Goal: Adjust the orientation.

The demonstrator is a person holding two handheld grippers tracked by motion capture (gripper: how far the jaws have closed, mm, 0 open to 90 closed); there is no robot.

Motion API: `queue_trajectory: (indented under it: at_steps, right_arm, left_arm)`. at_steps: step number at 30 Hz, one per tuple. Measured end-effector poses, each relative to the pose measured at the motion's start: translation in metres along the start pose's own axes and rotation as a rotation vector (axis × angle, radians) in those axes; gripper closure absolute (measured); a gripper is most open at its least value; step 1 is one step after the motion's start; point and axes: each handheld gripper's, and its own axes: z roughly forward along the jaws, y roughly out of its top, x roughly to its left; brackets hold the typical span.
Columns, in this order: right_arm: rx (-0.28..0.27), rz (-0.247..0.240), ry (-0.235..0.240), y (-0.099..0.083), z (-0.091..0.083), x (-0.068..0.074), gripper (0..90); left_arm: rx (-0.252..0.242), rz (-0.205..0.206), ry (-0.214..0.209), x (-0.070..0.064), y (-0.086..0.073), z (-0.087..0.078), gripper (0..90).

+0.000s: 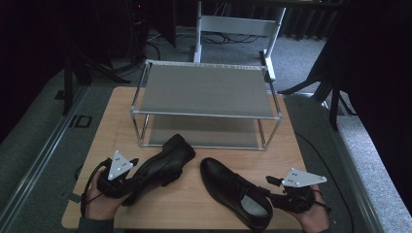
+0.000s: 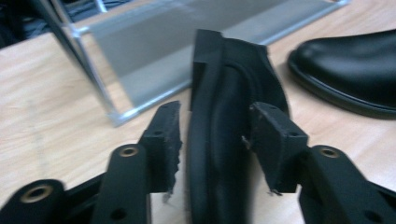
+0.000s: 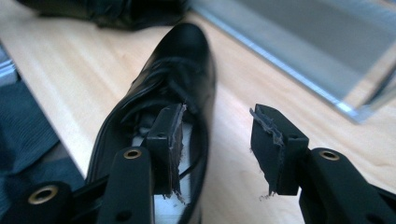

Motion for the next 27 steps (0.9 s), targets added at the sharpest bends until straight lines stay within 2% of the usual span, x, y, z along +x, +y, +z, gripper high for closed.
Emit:
queue_trajectory:
  at_steps: [1,2,3,4,5,6,7,8,9,10,12,13,14,15,20,25,27]
  right_arm:
    - [0.0,0.0,0.0,0.0,0.0,0.0,53.1]
    - [-0.006,0.004,-0.009,0.001,-0.001,-0.002,53.1]
    - [-0.024,0.013,-0.039,0.004,0.002,-0.006,52.8]
    - [-0.031,0.018,-0.048,0.004,0.005,-0.007,52.5]
    - [-0.031,0.018,-0.048,0.004,0.005,-0.007,52.5]
    - [-0.026,0.015,-0.077,0.007,0.013,-0.007,52.1]
    - [-0.023,0.009,-0.085,0.008,0.017,-0.007,52.1]
    - [-0.023,0.009,-0.085,0.008,0.017,-0.007,52.1]
    - [-0.013,-0.008,-0.09,0.013,0.026,-0.005,52.1]
    - [-0.013,-0.008,-0.09,0.013,0.026,-0.005,52.1]
    - [-0.003,-0.048,-0.104,0.019,0.034,-0.002,52.6]
    - [-0.011,-0.073,-0.092,0.028,0.041,0.0,52.9]
    - [-0.011,-0.073,-0.092,0.028,0.041,0.0,52.9]
    - [-0.019,-0.091,-0.078,0.036,0.048,0.0,52.9]
    - [-0.024,-0.109,-0.051,0.05,0.061,-0.001,52.4]
    - [-0.041,-0.118,-0.031,0.057,0.069,0.002,52.1]
    - [-0.039,-0.116,-0.03,0.057,0.069,0.003,52.1]
  left_arm:
    - [0.0,0.0,0.0,0.0,0.0,0.0,60.1]
    - [0.012,0.025,-0.009,-0.004,-0.004,0.003,60.1]
    - [0.018,0.034,-0.007,-0.005,-0.006,0.004,66.0]
    - [0.019,0.037,-0.003,-0.006,-0.008,0.005,68.2]
    - [0.027,0.042,0.008,-0.007,-0.01,0.006,68.2]
    - [0.033,0.045,0.016,-0.007,-0.011,0.008,71.9]
    - [0.044,0.052,0.028,-0.007,-0.012,0.008,73.5]
    - [0.035,0.054,0.034,-0.007,-0.013,0.008,73.5]
    - [0.032,0.043,0.036,-0.006,-0.013,0.008,76.2]
    - [0.032,0.043,0.036,-0.006,-0.013,0.008,77.6]
    - [0.03,0.047,0.046,-0.005,-0.014,0.009,78.9]
    - [0.027,0.047,0.051,-0.004,-0.014,0.009,81.6]
    - [0.025,0.05,0.056,-0.002,-0.015,0.009,81.6]
    - [0.026,0.047,0.061,-0.001,-0.015,0.008,83.3]
    - [0.008,0.034,0.093,0.007,-0.017,0.009,86.9]
    - [0.028,0.01,0.143,0.026,-0.016,0.012,87.2]
    - [0.042,-0.018,0.142,0.036,-0.017,0.016,87.9]
